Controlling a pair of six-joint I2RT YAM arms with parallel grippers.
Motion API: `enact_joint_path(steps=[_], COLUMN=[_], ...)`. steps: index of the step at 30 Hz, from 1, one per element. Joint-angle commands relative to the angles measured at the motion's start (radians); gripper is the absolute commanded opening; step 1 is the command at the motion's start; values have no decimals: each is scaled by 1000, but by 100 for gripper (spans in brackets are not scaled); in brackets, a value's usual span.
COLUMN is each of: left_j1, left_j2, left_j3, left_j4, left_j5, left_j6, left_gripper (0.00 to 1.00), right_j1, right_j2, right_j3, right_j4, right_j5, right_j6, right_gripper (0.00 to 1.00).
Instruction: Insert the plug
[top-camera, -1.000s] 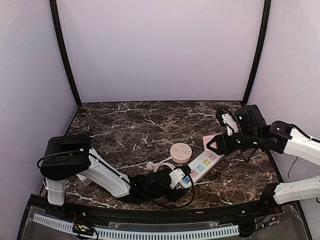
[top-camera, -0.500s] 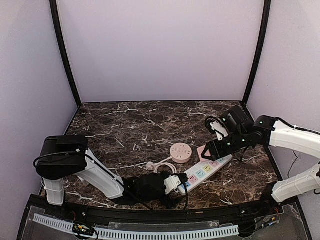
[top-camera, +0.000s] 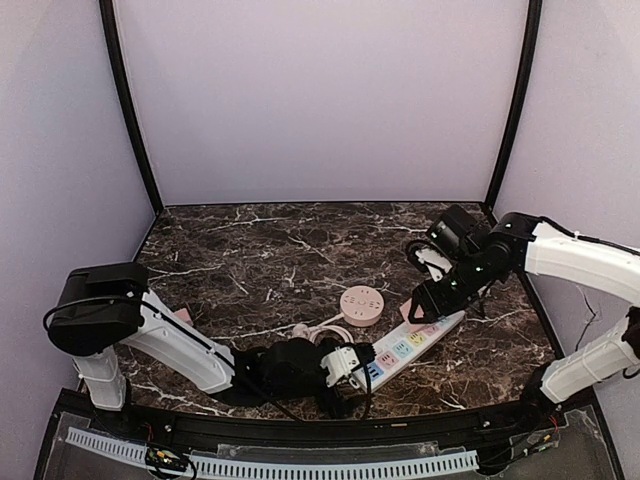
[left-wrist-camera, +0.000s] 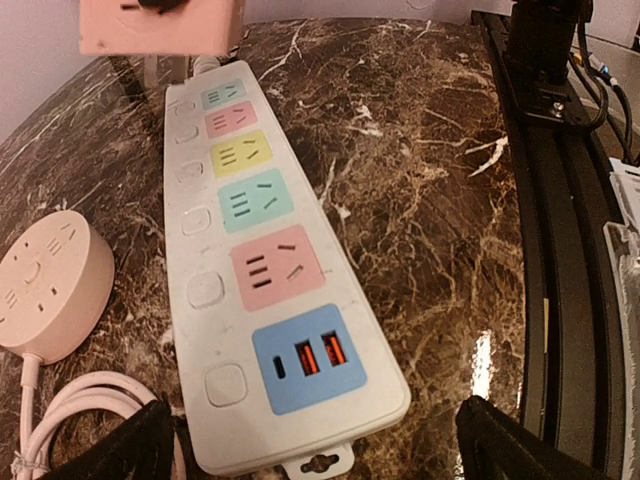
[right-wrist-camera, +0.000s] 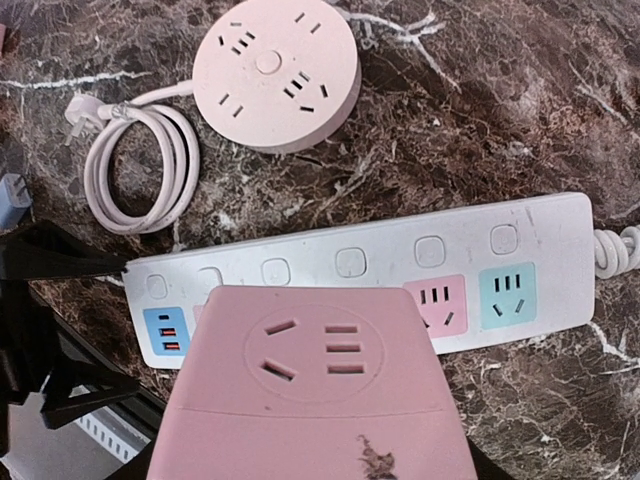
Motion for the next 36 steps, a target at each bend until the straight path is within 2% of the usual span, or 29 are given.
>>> enact_joint_path(steps=[1, 5, 7, 9, 13, 17, 19, 24, 36], left_j1=[-6, 9, 35, 60, 90, 122, 133, 151, 171], left_j2=[-103, -152, -169, -179, -191, -234, -258, -286, -281], left_j3=[-5, 41, 62, 69, 80, 41, 21, -3, -22], left_j4=[-64, -153, -186, -189, -208, -200, -194, -206, -169], left_j5=[11, 8, 25, 51, 58, 86, 82, 25, -5], left_j6=[-15, -23, -44, -94, -132, -151, -154, -150, -185], left_gripper=[99, 97, 93, 89, 87, 97, 98, 99, 99], right_j1=[1, 3, 3, 3, 3, 3, 3, 3, 4], right_j2=[38, 56, 57, 57, 72, 96, 107, 146, 211], right_j3=[30, 35, 42, 44, 39, 41, 41, 42, 51], right_j4=[-72, -99, -105, -106, -102, -90, -79, -48, -42], right_j5=[-20, -16, 0, 11, 6, 3, 8, 15, 52], right_j6=[-23, -53, -56, -60, -65, -72, -74, -73, -78], right_gripper=[0, 0, 0, 0, 0, 0, 0, 0, 0])
